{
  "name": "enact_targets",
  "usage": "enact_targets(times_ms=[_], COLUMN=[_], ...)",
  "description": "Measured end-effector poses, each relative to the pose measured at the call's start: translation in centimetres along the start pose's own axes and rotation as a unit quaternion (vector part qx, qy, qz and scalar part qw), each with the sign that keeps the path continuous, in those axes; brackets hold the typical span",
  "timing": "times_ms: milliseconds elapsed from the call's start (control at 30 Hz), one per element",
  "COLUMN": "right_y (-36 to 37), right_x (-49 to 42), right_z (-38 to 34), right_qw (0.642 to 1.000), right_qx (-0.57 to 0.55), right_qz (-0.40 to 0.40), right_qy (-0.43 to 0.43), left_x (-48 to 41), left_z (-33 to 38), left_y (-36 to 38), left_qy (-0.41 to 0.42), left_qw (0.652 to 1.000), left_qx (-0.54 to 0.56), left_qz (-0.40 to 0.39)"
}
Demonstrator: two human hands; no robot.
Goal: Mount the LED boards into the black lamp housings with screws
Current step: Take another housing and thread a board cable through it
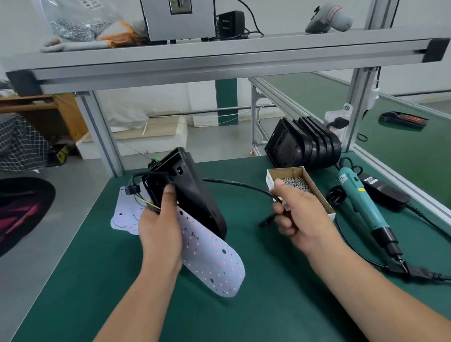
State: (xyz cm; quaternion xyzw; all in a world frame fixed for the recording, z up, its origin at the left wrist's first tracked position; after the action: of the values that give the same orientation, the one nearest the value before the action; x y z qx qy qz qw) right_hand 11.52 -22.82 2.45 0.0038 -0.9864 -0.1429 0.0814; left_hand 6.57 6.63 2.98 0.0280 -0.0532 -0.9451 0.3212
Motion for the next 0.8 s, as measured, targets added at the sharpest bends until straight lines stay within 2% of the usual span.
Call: enact_targets(times_ms=[100,167,233,300,400,433,467,500,533,567,633,667,733,800], right_y=[0.7,1.6,1.6,1.5,0.8,0.6,0.4,0.2,0.3,0.7,2.1,3.1,5.0,6.0], right_x=[0.4,1.2,1.9,2.8,4.0,4.3,4.7,5.3,5.8,6.3,6.7,6.6,6.1,5.1], right_z=[-1.0,-1.7,-2.5,-3.7,-6.5,-7.6,-8.7,-9.8,-10.5,-10.9,-10.3,-9.5,-7.4,-5.2], right_qw=[0.990,0.958,0.888,0.790,0.677,0.647,0.633,0.643,0.669,0.706,0.781,0.800,0.812,0.839], right_qx=[0.126,0.262,0.435,0.587,0.701,0.722,0.719,0.689,0.635,0.567,0.431,0.401,0.402,0.396], right_qz=[-0.051,-0.092,-0.103,-0.098,-0.037,0.004,0.056,0.099,0.119,0.114,0.054,0.020,-0.016,-0.048], right_qy=[-0.048,-0.076,-0.106,-0.147,-0.221,-0.247,-0.280,-0.319,-0.367,-0.409,-0.449,-0.446,-0.422,-0.369], left_x=[0.3,0.4,0.5,0.5,0.4,0.4,0.3,0.4,0.4,0.5,1.0,1.3,2.1,2.9], left_z=[-0.3,-0.3,-0.3,-0.2,0.0,0.1,0.1,0.2,0.4,0.6,1.2,1.5,1.9,2.1], left_y=[0.5,0.8,0.8,0.7,0.3,0.2,0.1,0.0,0.1,0.2,0.7,1.1,2.0,2.7], left_qy=[0.000,0.006,0.015,0.026,0.033,0.034,0.035,0.036,0.040,0.047,0.066,0.076,0.102,0.120], left_qw=[1.000,0.999,0.998,0.996,0.995,0.994,0.994,0.992,0.991,0.990,0.985,0.982,0.969,0.954], left_qx=[-0.010,-0.029,-0.056,-0.079,-0.095,-0.100,-0.108,-0.117,-0.126,-0.136,-0.158,-0.173,-0.223,-0.270], left_qz=[-0.011,-0.017,-0.017,-0.011,-0.001,0.003,0.006,0.008,0.007,0.004,-0.005,-0.013,-0.030,-0.049])
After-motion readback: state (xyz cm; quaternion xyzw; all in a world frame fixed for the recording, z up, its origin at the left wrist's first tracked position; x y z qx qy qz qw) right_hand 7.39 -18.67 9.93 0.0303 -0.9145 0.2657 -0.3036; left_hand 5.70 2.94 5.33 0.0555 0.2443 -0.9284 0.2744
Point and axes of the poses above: each hand's wrist, its own x-axis away from the middle knuckle, its own y-axis out of the palm, z = x × y, the point moved 9 cm from there along -x, towards the middle knuckle
